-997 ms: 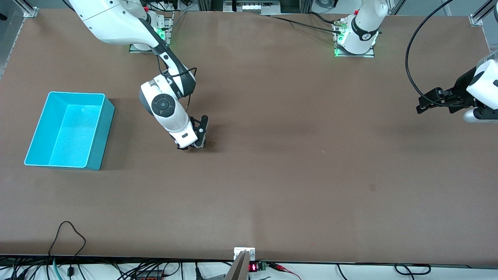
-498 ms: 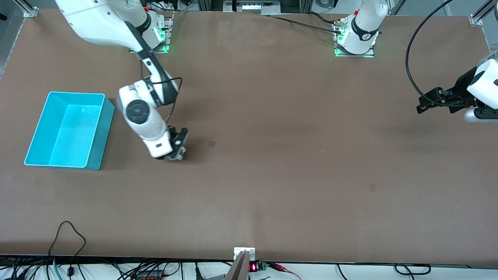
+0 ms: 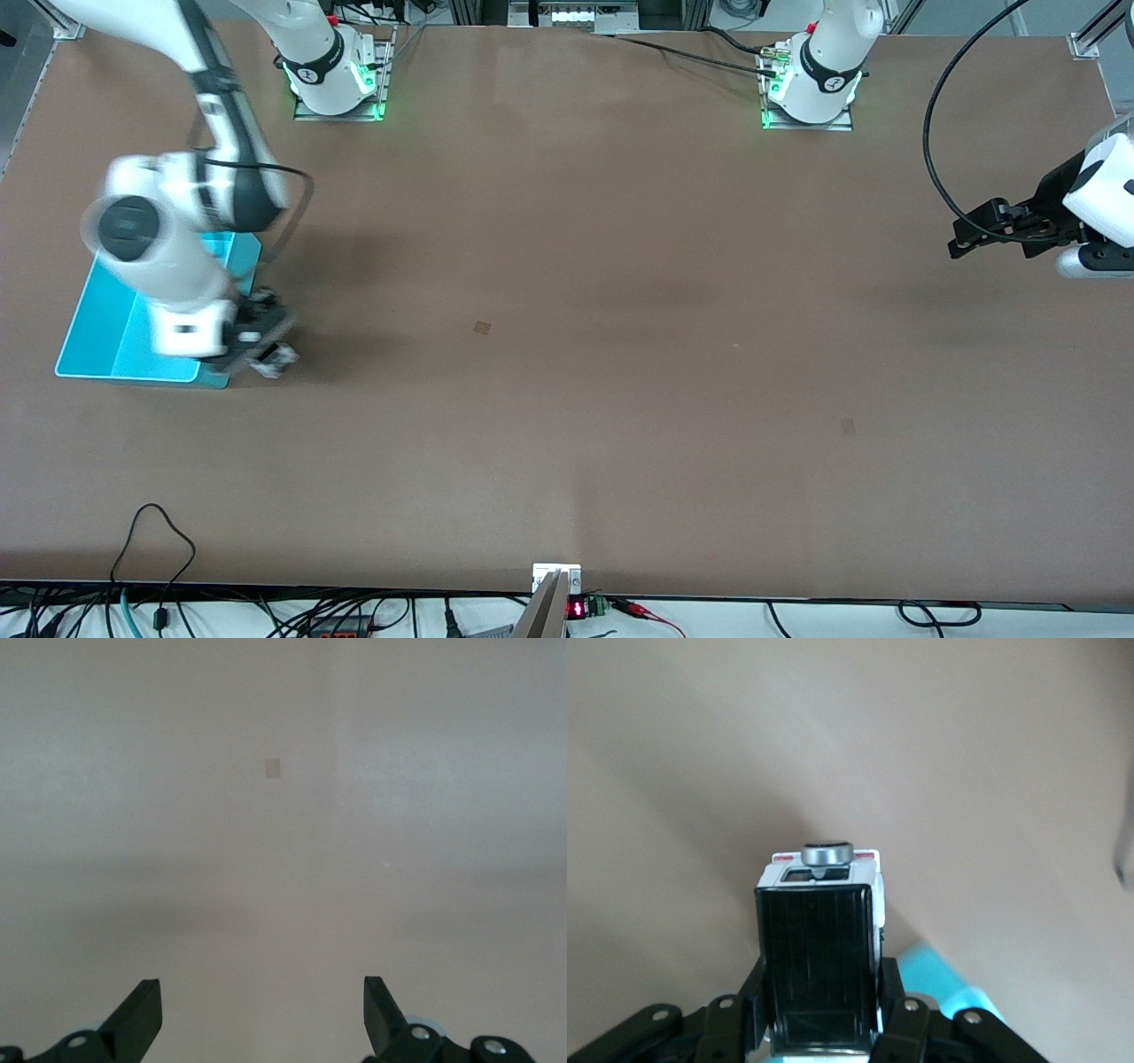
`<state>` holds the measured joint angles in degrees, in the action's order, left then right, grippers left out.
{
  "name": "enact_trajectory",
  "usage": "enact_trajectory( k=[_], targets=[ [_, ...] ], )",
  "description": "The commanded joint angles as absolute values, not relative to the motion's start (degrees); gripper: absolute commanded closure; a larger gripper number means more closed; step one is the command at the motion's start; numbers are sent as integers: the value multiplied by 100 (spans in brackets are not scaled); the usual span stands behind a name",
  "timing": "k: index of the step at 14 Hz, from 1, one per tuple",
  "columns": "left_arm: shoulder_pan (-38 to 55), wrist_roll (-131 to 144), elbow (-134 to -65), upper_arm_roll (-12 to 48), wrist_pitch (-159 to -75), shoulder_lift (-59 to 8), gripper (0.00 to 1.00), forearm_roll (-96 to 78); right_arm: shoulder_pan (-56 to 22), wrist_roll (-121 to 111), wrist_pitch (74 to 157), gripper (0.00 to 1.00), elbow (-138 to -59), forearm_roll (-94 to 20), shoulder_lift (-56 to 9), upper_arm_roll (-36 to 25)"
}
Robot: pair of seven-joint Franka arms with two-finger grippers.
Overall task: Wind and store white jeep toy
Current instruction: 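Lift the jeep with the right gripper and carry it over the bin, then lower the jeep into the blue bin and open the right gripper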
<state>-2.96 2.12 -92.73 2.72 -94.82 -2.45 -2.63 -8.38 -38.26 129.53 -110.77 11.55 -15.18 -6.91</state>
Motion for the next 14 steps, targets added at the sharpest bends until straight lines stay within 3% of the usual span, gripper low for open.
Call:
enact_trajectory(
  k=[1,6,14],
  targets=[
    [-272,237,-9246,369,-9378,-167,0,-246,-695,-3622,12744,100,-11188,1152,-1134,-1176],
    [-272,229,-9264,395,-9316,-132,0,-246,-326,-2948,12727,100,-11293,483,-1195,-1704],
    [-316,229,-9272,422,-9325,-88,0,-237,-79,-1134,12998,100,-12058,212,-1617,-1731]
  ],
)
